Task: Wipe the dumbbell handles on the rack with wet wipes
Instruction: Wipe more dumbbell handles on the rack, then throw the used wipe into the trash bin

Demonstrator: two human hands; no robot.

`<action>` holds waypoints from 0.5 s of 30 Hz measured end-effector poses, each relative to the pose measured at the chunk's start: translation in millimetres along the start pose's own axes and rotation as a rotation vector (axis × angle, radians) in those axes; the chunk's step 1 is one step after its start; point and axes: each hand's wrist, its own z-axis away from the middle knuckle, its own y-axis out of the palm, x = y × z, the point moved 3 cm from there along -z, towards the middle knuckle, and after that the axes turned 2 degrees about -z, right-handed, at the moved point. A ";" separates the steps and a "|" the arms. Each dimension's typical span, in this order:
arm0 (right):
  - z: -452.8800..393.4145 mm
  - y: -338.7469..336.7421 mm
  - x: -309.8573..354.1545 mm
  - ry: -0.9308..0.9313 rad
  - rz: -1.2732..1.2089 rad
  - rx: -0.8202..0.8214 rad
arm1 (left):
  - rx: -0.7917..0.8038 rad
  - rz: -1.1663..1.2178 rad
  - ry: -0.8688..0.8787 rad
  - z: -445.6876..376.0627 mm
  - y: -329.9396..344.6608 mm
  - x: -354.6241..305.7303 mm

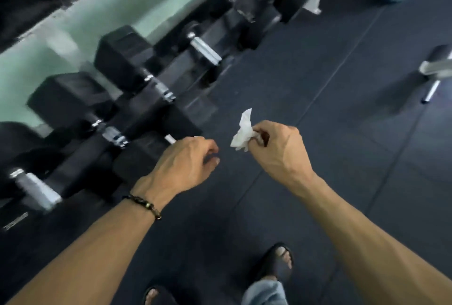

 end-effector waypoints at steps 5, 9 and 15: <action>-27.4 -137.3 -87.4 0.137 0.064 -0.098 | 0.031 -0.259 0.159 -83.7 4.1 -151.0; -48.2 -217.4 -143.2 0.210 0.123 -0.173 | 0.042 -0.341 0.211 -148.7 12.3 -246.6; -119.1 -302.6 -219.8 0.282 0.161 -0.253 | 0.054 -0.305 0.278 -258.2 22.1 -344.2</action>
